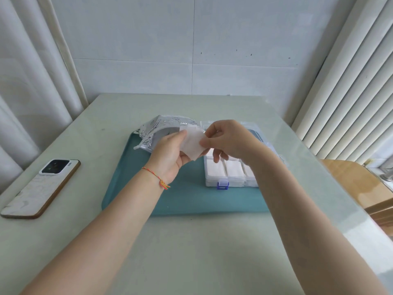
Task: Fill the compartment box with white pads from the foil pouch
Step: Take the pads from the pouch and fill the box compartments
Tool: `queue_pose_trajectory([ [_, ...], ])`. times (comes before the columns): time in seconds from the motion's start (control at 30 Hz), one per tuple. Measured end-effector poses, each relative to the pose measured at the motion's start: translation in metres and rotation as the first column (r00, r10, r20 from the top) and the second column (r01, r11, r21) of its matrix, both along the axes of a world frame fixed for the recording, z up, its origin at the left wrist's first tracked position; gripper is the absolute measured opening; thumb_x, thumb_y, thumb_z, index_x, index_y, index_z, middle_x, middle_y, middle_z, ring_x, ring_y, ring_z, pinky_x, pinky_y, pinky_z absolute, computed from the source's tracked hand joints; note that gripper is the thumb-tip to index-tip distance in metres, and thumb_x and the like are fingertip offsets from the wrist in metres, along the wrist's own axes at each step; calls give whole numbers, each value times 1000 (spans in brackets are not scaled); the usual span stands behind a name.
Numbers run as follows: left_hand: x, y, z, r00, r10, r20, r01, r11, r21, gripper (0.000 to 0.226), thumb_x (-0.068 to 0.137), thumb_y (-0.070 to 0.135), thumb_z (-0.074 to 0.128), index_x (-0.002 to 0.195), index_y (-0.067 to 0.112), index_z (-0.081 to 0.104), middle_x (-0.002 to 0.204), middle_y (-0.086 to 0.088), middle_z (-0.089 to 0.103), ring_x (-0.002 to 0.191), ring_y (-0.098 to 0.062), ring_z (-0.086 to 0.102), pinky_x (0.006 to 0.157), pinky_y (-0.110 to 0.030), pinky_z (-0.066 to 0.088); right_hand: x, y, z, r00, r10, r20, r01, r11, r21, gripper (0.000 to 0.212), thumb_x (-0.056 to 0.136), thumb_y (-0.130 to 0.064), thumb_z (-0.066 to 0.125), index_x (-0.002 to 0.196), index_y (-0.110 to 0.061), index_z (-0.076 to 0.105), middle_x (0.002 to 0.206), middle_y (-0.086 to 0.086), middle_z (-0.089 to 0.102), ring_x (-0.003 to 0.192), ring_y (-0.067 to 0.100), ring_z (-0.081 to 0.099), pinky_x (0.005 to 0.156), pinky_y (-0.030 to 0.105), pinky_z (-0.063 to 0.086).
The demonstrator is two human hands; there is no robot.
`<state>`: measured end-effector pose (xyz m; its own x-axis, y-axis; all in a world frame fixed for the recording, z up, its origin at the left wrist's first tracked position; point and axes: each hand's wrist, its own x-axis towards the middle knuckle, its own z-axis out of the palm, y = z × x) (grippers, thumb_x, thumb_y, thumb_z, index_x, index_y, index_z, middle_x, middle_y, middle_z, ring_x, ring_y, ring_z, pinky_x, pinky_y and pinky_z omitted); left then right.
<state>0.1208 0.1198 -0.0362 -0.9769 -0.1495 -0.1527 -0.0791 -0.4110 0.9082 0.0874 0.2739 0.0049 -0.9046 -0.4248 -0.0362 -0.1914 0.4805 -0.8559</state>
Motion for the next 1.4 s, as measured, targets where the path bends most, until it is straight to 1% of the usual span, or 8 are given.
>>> queue_pose_trajectory([
  [0.17, 7, -6, 6, 977, -210, 38, 213, 956, -202, 32, 104, 19, 41, 115, -2, 62, 101, -25, 69, 79, -35, 70, 66, -35, 61, 2, 12, 15, 994, 68, -85, -64, 997, 49, 9, 84, -16, 75, 81, -15, 67, 67, -7, 66, 54, 8, 50, 51, 17, 38],
  [0.33, 7, -5, 9, 929, -361, 81, 364, 931, -23, 52, 105, 42, 26, 114, 8, 66, 102, -21, 71, 82, -37, 70, 63, -34, 60, -2, 3, 4, 946, 83, -315, -7, 972, 237, 17, 83, -29, 76, 82, -28, 59, 91, -11, 55, 81, 3, 51, 65, 11, 36],
  [0.57, 7, -5, 4, 924, -372, 92, 340, 906, 250, 32, 101, 26, 41, 107, 7, 65, 93, -13, 72, 81, -29, 72, 69, -32, 59, -4, -7, -6, 853, 101, -512, 2, 980, 197, 20, 84, -13, 70, 94, -19, 52, 99, -2, 58, 93, 15, 56, 69, 9, 38],
  [0.77, 7, -4, 4, 927, -374, 27, 341, 871, 354, 33, 101, 28, 44, 110, 6, 67, 105, -11, 72, 86, -24, 71, 86, -37, 58, -1, -8, -6, 907, 89, -411, -39, 991, 128, 8, 88, -22, 68, 87, -17, 62, 89, -7, 66, 89, 8, 62, 68, 13, 44],
  [0.93, 8, -1, 5, 935, -350, 61, 307, 882, 357, 33, 99, 38, 50, 117, 13, 64, 100, -6, 72, 86, -18, 71, 82, -33, 57, 5, -9, -1, 948, 208, -240, -159, 965, 209, 42, 69, -50, 81, 91, -20, 61, 105, -8, 56, 94, 11, 59, 80, 25, 48],
  [1.13, 10, 1, 6, 933, -358, 48, 325, 890, 321, 36, 93, 51, 54, 97, 18, 69, 86, -1, 68, 77, -14, 67, 72, -28, 56, 15, -17, -8, 930, 203, -305, -135, 964, 230, 61, 71, -29, 83, 108, -14, 36, 109, 5, 50, 74, 19, 46, 69, 32, 45],
  [1.3, 8, 1, 3, 930, -367, 30, 335, 876, 348, 21, 88, 38, 62, 87, 22, 75, 91, 1, 68, 82, -14, 67, 76, -28, 54, 15, -17, -7, 920, 225, -321, -171, 967, 188, 77, 76, -21, 78, 134, -25, 28, 107, -4, 49, 68, 3, 47, 62, 13, 41],
  [1.4, 8, 2, 0, 924, -381, 29, 343, 860, 377, 18, 81, 35, 67, 90, 22, 76, 92, 2, 65, 80, -11, 61, 72, -25, 53, 15, -17, -7, 930, 222, -294, -175, 968, 178, 82, 74, -25, 80, 137, -29, 27, 111, -3, 49, 66, 12, 51, 68, 27, 51],
])
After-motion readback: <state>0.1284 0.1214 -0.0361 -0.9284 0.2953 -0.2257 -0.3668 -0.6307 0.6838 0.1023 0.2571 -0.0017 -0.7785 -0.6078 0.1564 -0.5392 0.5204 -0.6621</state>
